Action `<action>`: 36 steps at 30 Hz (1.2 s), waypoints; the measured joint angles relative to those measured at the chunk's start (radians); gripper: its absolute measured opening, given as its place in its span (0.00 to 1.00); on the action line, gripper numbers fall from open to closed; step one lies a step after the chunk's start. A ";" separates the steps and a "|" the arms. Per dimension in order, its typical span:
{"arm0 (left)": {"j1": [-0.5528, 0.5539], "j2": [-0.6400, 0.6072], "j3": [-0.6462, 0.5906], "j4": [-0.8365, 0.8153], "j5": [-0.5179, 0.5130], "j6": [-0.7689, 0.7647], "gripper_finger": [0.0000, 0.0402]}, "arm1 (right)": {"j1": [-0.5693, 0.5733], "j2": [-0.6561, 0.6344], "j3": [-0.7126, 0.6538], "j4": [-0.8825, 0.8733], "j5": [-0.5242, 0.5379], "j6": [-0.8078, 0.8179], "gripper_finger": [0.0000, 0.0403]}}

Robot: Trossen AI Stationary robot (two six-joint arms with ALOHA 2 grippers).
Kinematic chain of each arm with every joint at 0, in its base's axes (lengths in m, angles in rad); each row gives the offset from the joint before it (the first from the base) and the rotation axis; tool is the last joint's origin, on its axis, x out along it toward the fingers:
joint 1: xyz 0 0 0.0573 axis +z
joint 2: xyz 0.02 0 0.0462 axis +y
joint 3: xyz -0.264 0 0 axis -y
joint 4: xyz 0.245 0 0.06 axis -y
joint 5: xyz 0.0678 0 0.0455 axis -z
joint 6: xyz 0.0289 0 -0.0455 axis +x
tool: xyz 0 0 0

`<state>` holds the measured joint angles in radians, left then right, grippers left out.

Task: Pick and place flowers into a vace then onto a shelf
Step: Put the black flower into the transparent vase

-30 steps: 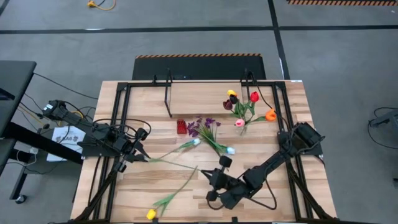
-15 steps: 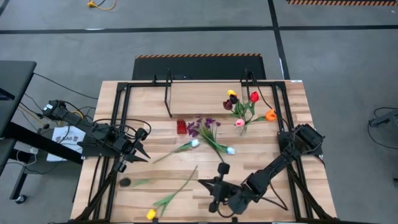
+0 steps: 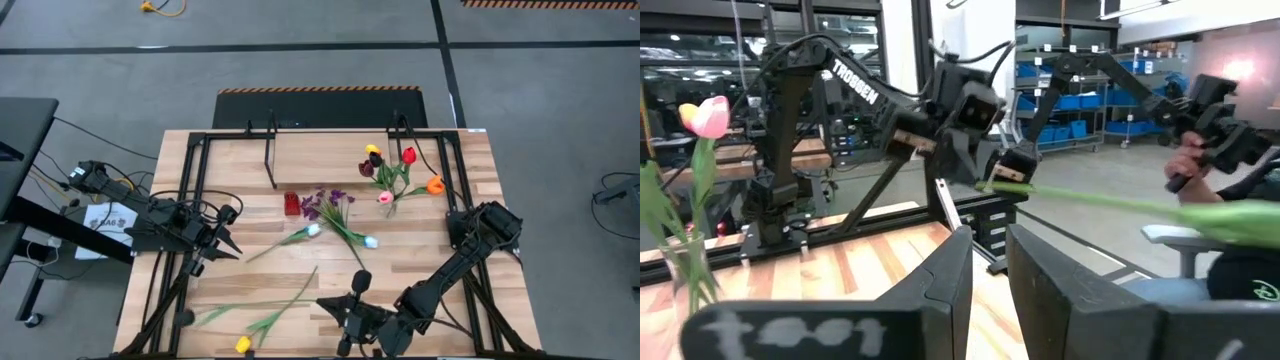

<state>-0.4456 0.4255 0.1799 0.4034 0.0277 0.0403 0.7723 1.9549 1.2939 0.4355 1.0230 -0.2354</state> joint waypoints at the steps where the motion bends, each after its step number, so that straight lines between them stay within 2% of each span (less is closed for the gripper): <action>1: 0.000 0.000 0.000 0.004 -0.010 0.002 0.14 | -0.002 0.000 0.016 0.000 0.011 -0.026 0.00; 8: 0.000 0.000 0.000 0.039 -0.059 0.046 0.14 | -0.047 0.000 0.124 0.001 0.033 -0.189 0.00; 19: 0.000 0.000 0.000 0.222 -0.052 0.112 0.14 | -0.150 -0.001 0.260 -0.003 0.056 -0.342 0.00; 28: 0.000 0.000 0.000 0.331 -0.051 0.114 0.14 | -0.222 -0.001 0.276 -0.017 0.054 -0.349 0.00; 36: 0.000 0.000 0.000 0.359 -0.055 0.114 0.14 | -0.245 -0.001 0.276 -0.060 0.052 -0.314 0.00</action>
<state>-0.4454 0.4255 0.1802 0.7620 -0.0273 0.1547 0.5269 1.9541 1.5696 0.3753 1.0747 -0.5499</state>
